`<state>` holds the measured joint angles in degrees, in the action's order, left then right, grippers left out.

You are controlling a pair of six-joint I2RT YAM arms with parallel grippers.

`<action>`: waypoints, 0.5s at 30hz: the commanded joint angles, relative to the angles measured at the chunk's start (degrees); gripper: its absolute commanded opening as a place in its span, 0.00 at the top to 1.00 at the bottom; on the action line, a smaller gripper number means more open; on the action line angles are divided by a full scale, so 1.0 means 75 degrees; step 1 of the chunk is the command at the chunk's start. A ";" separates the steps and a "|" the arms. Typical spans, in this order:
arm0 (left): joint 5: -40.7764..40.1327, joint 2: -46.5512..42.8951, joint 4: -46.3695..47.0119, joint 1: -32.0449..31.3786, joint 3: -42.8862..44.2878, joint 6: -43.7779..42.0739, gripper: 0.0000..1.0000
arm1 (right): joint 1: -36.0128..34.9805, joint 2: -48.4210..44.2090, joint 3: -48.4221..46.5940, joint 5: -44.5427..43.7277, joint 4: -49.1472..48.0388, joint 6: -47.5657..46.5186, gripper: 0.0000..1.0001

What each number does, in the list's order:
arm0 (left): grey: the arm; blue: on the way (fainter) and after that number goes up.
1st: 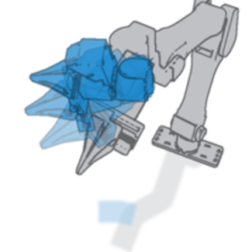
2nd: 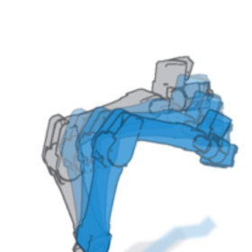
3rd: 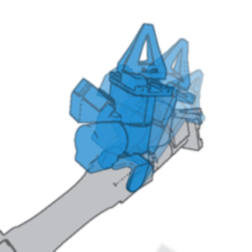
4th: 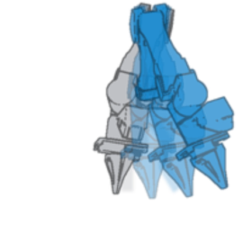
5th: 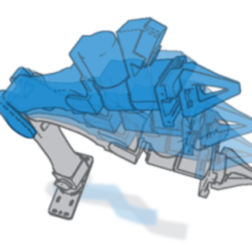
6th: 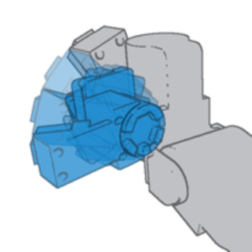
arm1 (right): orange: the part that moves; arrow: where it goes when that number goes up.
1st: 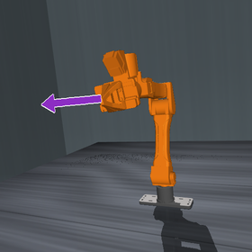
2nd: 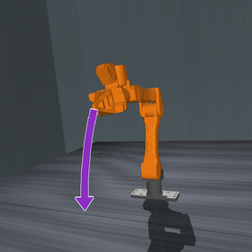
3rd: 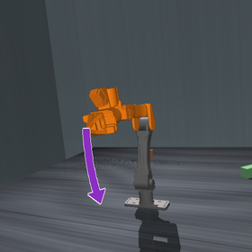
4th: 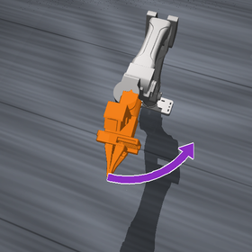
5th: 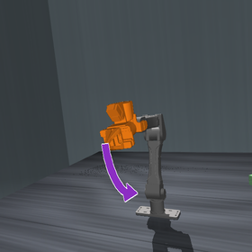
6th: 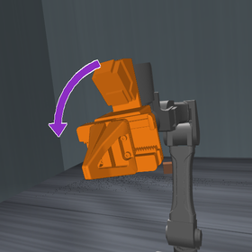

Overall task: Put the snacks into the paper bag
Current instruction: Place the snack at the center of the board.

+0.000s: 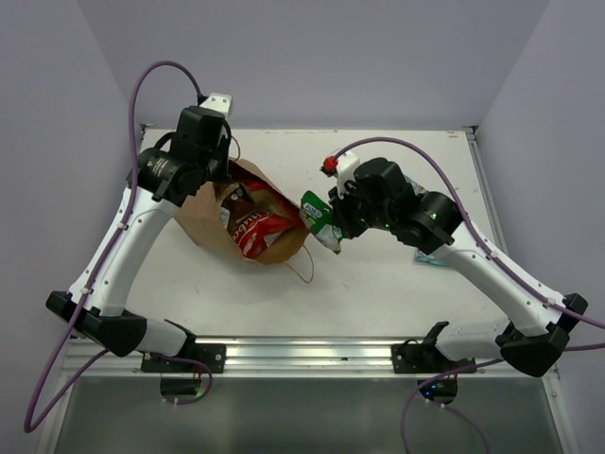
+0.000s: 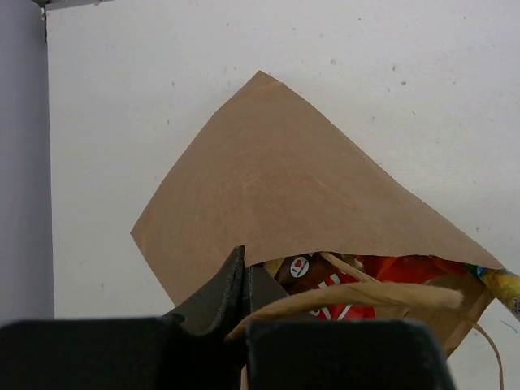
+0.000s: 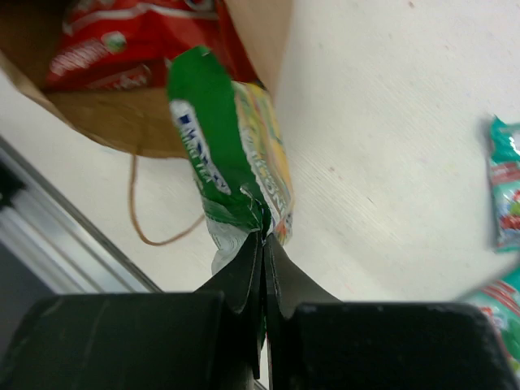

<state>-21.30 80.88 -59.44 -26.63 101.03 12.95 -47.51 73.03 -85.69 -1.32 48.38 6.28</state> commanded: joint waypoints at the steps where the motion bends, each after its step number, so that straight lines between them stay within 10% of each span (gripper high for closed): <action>1: -0.0570 -0.0038 -0.0090 0.0071 0.0275 0.0101 1.00 | 0.0240 -0.0024 0.0444 -0.1229 0.0429 -0.1243 1.00; 15: -0.1191 -0.0038 -0.0290 0.0141 0.0064 0.0125 1.00 | 0.0557 0.0047 -0.0141 -0.1276 -0.0415 -0.3134 1.00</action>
<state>-27.62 81.06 -62.00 -26.24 101.03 12.95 -43.46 76.31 -82.43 -9.98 51.03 -11.44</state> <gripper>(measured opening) 0.007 0.010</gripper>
